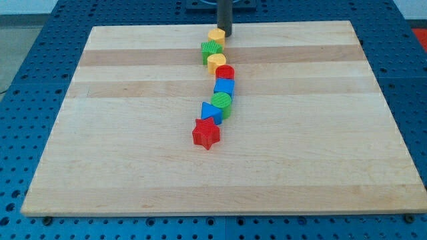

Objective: Point your arm at the red star

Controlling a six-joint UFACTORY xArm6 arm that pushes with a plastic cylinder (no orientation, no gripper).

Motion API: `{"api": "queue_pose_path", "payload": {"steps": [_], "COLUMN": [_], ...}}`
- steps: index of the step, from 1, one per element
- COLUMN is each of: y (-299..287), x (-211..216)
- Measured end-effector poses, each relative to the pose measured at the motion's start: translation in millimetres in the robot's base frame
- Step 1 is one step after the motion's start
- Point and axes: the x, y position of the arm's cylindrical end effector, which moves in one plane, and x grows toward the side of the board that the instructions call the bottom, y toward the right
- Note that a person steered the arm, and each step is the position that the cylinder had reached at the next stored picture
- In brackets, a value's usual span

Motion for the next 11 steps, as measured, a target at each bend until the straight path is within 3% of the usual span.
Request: {"api": "queue_pose_path", "payload": {"steps": [3,4,5,6,9,11], "y": [-13,-63,-115,-133,-134,-101], "x": [-29,-25,10,65,257,309]}}
